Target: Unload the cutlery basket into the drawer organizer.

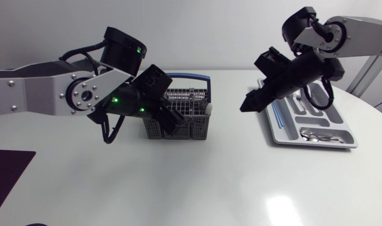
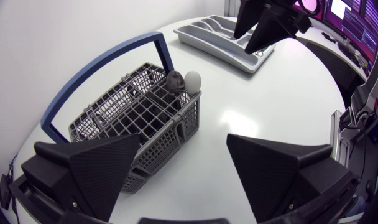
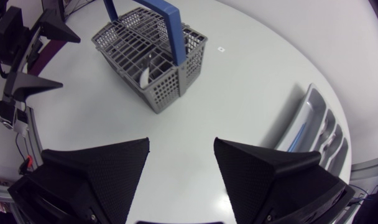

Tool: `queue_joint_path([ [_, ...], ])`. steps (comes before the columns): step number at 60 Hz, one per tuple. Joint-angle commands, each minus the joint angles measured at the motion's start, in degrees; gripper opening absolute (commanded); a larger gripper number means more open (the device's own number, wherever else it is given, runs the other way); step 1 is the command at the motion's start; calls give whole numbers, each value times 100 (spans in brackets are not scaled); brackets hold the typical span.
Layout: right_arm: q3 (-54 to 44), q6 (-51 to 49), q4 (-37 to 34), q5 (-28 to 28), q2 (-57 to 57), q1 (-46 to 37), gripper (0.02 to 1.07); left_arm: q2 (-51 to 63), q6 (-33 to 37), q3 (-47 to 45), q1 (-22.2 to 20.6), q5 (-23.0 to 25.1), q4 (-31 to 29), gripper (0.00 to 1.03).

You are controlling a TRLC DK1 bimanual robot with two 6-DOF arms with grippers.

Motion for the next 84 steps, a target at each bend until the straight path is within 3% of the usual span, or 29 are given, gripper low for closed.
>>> queue_joint_path([
  [1, 284, 518, -165, -222, 296, 159, 77, -182, 337, -232, 17, 16, 97, 98],
  [7, 539, 773, -262, -397, 577, 300, 77, -226, 434, -347, 34, 175, 202, 98],
  [14, 829, 1045, -271, -767, 859, 352, 64, -226, 495, -443, 43, 219, 343, 98],
  [22, 1136, 1204, -376, -942, 1166, 405, 62, -217, 539, -505, 43, 219, 466, 98],
  [59, 1646, 1872, -16, -1013, 2045, 704, 48, 73, 548, -601, 78, 280, 932, 98],
  [73, 1593, 1942, 151, -977, 2089, 774, 27, 143, 557, -619, 78, 289, 967, 98],
  [80, 1549, 1959, 204, -977, 2080, 783, 8, 143, 557, -619, 78, 289, 967, 98],
  [84, 1541, 1959, 195, -977, 2054, 783, 8, 143, 557, -619, 78, 289, 967, 98],
])
